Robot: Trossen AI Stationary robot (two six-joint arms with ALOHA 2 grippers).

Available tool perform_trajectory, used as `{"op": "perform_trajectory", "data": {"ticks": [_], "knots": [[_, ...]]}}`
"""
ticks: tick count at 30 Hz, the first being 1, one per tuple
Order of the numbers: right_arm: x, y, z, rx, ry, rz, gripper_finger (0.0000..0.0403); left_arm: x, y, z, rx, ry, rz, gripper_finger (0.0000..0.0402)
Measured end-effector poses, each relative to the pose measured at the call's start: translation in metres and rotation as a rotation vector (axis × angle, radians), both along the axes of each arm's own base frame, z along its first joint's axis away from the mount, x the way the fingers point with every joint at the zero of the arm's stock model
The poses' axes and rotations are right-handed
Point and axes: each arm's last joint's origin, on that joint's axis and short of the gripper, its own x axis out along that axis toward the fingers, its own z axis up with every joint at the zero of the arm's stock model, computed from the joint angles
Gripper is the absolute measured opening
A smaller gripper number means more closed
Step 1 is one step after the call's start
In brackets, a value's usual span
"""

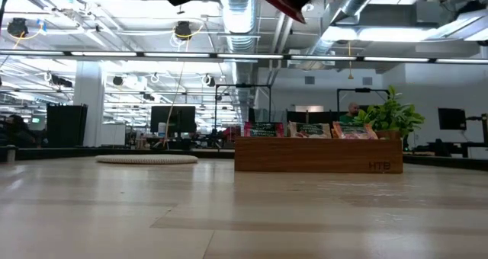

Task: Pick & Place Tea
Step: Put the red tea bag into the left section of the wooden organizer

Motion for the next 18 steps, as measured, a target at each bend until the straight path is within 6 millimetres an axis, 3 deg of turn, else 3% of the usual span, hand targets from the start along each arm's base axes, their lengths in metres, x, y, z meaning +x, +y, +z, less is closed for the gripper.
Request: {"op": "perform_trajectory", "data": {"ticks": [18], "knots": [[0.011, -0.016, 0.017, 0.021, -0.043, -0.024, 0.0000, 0.004, -0.001, -0.002, -0.021, -0.021, 0.022, 0.0115]]}}
